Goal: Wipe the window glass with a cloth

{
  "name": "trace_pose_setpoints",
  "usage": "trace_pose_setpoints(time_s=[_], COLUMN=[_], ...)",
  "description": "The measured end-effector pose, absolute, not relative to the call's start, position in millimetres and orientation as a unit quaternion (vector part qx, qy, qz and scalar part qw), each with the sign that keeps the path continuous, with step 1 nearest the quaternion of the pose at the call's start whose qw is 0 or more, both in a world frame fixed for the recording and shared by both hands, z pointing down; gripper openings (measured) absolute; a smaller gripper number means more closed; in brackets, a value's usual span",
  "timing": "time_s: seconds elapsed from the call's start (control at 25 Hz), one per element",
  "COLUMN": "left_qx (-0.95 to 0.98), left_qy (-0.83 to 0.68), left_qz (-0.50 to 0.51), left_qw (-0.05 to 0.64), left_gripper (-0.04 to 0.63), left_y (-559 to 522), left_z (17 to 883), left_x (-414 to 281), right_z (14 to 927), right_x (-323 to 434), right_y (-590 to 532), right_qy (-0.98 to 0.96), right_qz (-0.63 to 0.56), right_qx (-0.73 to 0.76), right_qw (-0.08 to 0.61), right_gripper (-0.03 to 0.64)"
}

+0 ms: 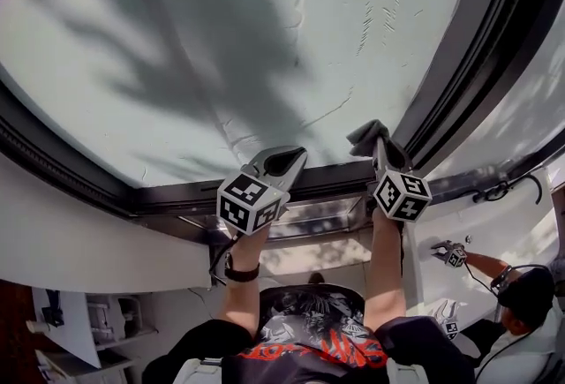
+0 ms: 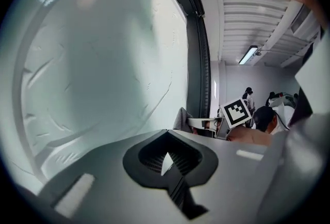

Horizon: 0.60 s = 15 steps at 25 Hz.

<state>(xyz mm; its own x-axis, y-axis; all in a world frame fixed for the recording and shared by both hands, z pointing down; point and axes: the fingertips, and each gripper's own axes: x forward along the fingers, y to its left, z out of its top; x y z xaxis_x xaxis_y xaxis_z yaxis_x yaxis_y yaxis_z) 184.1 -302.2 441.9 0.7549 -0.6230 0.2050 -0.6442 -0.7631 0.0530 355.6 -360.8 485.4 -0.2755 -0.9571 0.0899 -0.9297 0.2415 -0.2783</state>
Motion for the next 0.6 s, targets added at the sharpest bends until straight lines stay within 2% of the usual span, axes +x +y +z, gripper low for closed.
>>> trace_pose_setpoints(time_s=[0.16, 0.32, 0.48, 0.6], left_qx=[0.932, 0.925, 0.915, 0.903], left_qy=[-0.345, -0.364, -0.388, -0.415], left_qz=[0.091, 0.093, 0.078, 0.075], left_qw=[0.060, 0.061, 0.075, 0.086], left_gripper=[-0.014, -0.014, -0.014, -0.014], left_y=[-302.2, -297.8, -285.0, -274.5], left_z=[443.9, 446.3, 447.2, 452.8], left_x=[171.9, 128.1, 56.2, -10.7], right_z=[488.6, 476.0, 451.0, 434.0], right_x=[334.1, 265.6, 206.3, 111.6], right_y=[-362.9, -356.8, -342.2, -325.3], right_qy=[0.800, 0.841, 0.848, 0.886], right_qz=[-0.145, -0.114, -0.079, -0.053], right_qx=[-0.580, -0.525, -0.505, -0.434], right_qw=[0.059, 0.071, 0.140, 0.156], right_gripper=[0.025, 0.023, 0.021, 0.021])
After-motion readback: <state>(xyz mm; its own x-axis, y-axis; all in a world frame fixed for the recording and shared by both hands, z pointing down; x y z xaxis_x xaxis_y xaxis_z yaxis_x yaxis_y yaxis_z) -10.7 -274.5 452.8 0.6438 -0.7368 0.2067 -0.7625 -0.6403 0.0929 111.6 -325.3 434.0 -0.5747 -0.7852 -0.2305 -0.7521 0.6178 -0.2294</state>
